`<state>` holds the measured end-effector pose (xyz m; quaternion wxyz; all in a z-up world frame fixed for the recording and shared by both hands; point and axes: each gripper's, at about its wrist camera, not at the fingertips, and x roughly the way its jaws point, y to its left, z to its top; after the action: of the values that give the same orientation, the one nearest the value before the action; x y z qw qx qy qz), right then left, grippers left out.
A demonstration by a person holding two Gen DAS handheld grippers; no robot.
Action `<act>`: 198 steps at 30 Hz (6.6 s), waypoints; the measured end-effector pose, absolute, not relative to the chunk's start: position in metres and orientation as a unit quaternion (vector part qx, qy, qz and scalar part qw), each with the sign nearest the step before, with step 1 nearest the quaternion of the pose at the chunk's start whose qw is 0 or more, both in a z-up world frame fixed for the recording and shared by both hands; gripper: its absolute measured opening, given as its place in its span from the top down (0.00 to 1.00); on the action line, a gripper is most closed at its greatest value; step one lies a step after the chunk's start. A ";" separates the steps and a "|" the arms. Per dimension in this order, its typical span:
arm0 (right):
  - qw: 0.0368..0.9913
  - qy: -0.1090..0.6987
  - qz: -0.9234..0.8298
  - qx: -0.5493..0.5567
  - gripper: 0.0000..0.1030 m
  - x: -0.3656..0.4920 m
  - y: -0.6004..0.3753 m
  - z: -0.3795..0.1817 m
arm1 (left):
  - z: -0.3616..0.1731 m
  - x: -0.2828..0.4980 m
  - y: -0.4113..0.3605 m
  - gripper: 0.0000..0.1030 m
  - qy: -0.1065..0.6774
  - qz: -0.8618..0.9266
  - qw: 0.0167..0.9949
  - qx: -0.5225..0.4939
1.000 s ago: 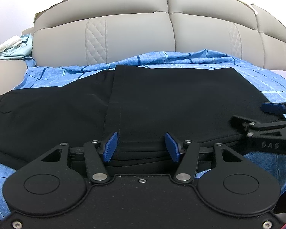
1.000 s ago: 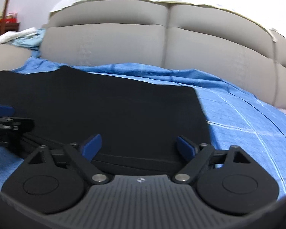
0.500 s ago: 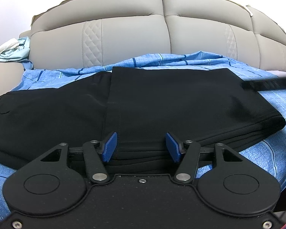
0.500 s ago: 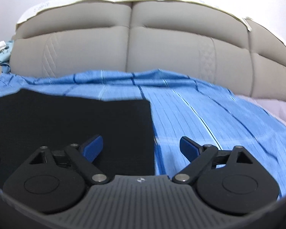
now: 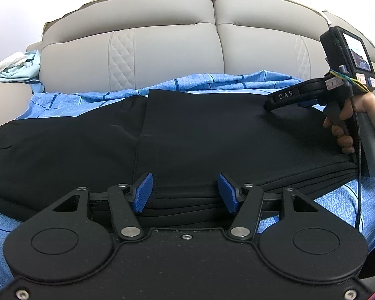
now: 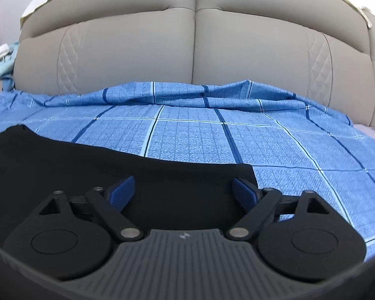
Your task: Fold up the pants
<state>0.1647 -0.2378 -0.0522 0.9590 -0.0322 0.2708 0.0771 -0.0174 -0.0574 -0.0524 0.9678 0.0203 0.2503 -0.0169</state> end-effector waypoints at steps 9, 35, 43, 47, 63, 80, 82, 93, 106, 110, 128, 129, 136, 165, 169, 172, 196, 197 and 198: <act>0.965 0.250 0.062 -0.056 0.06 0.149 -0.230 -0.047 | -0.040 -0.014 -0.042 0.42 0.269 -0.032 0.962 -0.017; 0.981 0.191 0.009 -0.020 0.00 0.013 -0.232 -0.065 | -0.012 -0.040 0.111 0.16 0.251 0.154 0.944 -0.149; 0.980 0.174 0.062 -0.078 0.00 0.010 -0.188 -0.063 | -0.026 -0.046 0.208 0.16 0.231 0.273 0.885 -0.298; 0.978 0.166 0.100 -0.076 0.00 0.012 -0.165 -0.056 | -0.035 -0.037 0.227 0.16 0.233 0.296 0.874 -0.307; 0.961 0.176 0.194 -0.092 0.00 0.021 -0.067 -0.078 | -0.053 -0.005 0.248 0.00 0.225 0.285 0.893 -0.266; 0.962 0.178 0.195 -0.064 0.00 0.022 -0.077 -0.083 | -0.060 0.005 0.232 0.00 0.217 0.310 0.901 -0.214; 0.963 0.177 0.195 -0.064 0.00 0.021 -0.077 -0.084 | -0.061 0.006 0.230 0.00 0.219 0.313 0.901 -0.205; 0.963 0.177 0.196 -0.063 0.00 0.021 -0.077 -0.084 | -0.055 -0.005 0.245 0.46 0.191 0.327 0.889 -0.257; 0.961 0.182 0.197 -0.064 0.00 0.021 -0.076 -0.081 | -0.062 -0.011 0.265 0.17 0.135 0.282 0.881 -0.354; 0.958 0.198 0.200 -0.056 0.00 0.022 -0.082 -0.068 | -0.055 -0.007 0.262 0.81 0.155 0.336 0.863 -0.345; 0.990 0.126 -0.003 0.064 0.00 0.037 -0.289 0.004 | 0.062 0.054 0.016 0.87 0.141 -0.094 0.978 -0.119; 0.989 0.122 -0.014 0.083 0.00 0.036 -0.302 0.003 | 0.054 0.060 -0.007 0.87 0.159 -0.120 0.974 -0.113; 0.971 0.124 -0.037 0.201 0.00 0.023 -0.348 -0.013 | -0.022 0.086 -0.128 0.75 0.345 -0.228 0.908 -0.064; 0.974 0.213 0.073 0.032 0.48 0.013 -0.234 -0.047 | -0.027 0.010 0.011 0.78 0.329 -0.036 0.932 -0.150; 0.983 0.176 0.047 0.006 0.60 -0.009 -0.237 -0.037 | -0.035 0.006 0.015 0.81 0.367 -0.073 0.902 -0.214; 0.976 0.217 0.021 0.012 0.42 -0.003 -0.246 -0.049 | -0.034 0.004 0.017 0.81 0.370 -0.078 0.900 -0.218; 0.946 0.294 0.120 0.061 0.32 0.150 -0.268 -0.029 | -0.036 0.176 0.003 0.77 0.267 -0.020 0.964 -0.010; 0.944 0.293 0.134 0.065 0.39 0.146 -0.268 -0.029 | -0.037 0.178 0.004 0.77 0.264 -0.022 0.964 -0.019; 0.944 0.291 0.141 0.069 0.45 0.143 -0.268 -0.028 | -0.037 0.179 0.006 0.77 0.265 -0.022 0.964 -0.020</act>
<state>0.1426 -0.2678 -0.0281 0.9439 0.0693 0.2905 0.1407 0.1793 0.0058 -0.0368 0.9637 -0.0203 0.2655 -0.0218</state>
